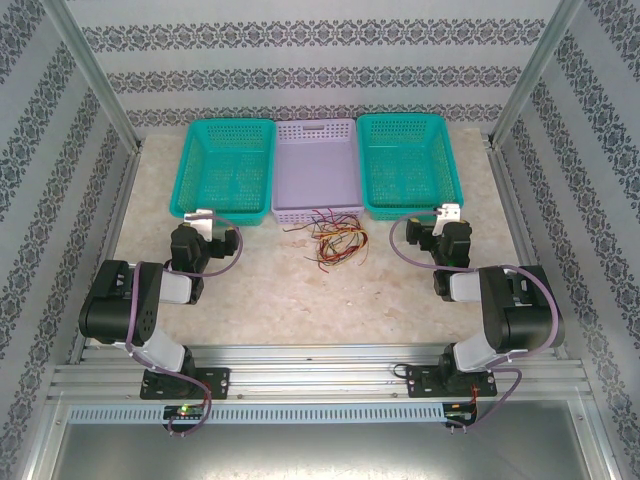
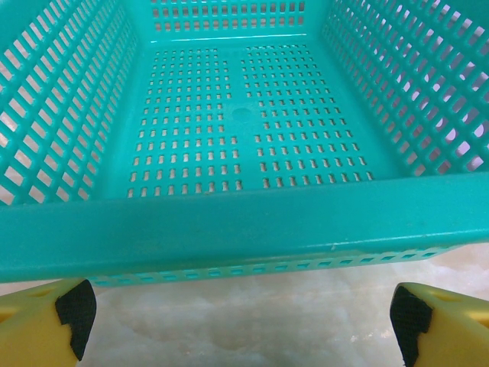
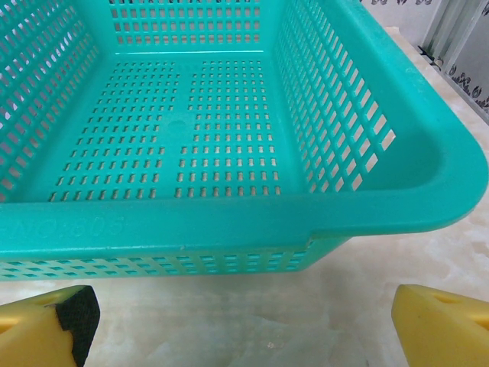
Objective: Untangle the cables
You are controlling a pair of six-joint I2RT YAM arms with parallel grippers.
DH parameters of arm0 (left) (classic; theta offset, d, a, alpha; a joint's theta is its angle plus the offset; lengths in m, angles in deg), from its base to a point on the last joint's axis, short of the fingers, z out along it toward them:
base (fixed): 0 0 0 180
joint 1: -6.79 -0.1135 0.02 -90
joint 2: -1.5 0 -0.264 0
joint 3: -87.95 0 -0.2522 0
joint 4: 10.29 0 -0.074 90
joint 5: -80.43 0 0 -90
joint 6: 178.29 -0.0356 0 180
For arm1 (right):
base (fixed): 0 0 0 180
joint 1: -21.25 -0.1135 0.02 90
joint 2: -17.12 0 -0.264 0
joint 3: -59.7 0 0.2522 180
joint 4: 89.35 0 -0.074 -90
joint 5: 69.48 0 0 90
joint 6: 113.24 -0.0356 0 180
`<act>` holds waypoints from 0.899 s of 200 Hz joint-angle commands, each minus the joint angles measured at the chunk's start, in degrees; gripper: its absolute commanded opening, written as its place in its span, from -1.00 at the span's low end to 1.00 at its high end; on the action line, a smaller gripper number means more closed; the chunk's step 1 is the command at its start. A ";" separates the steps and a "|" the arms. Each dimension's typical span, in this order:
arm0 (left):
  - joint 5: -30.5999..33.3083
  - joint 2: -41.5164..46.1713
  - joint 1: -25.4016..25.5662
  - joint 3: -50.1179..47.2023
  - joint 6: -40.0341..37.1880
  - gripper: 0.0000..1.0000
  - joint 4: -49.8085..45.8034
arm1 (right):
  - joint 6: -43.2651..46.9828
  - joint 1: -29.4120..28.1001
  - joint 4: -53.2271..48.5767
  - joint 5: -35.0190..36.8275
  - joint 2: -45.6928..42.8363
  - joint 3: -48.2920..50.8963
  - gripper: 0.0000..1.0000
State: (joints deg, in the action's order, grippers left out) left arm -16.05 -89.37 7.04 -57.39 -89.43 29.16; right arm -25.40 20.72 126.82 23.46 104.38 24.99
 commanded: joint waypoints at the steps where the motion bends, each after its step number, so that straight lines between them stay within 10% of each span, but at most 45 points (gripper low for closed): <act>1: -0.99 0.25 -0.69 0.01 -0.85 1.00 2.31 | 0.62 -0.28 1.13 -1.11 -0.78 -1.20 0.97; 47: -1.04 0.25 -0.69 0.01 -0.87 1.00 2.32 | 0.14 -0.29 -1.42 -0.38 -3.53 -1.78 0.97; 124: -0.70 0.21 -0.69 0.10 -0.79 1.00 2.12 | -2.40 -6.63 -28.01 1.33 -34.54 -5.14 0.96; 180: -0.40 0.17 -0.87 0.54 -0.51 1.00 1.46 | -20.29 -6.72 -35.42 -7.80 -52.36 -3.22 0.96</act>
State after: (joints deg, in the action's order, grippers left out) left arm -16.05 -89.37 7.04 -57.39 -89.43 29.14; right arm -35.36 13.31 93.82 20.01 58.89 18.87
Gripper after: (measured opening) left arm 0.998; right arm 0.982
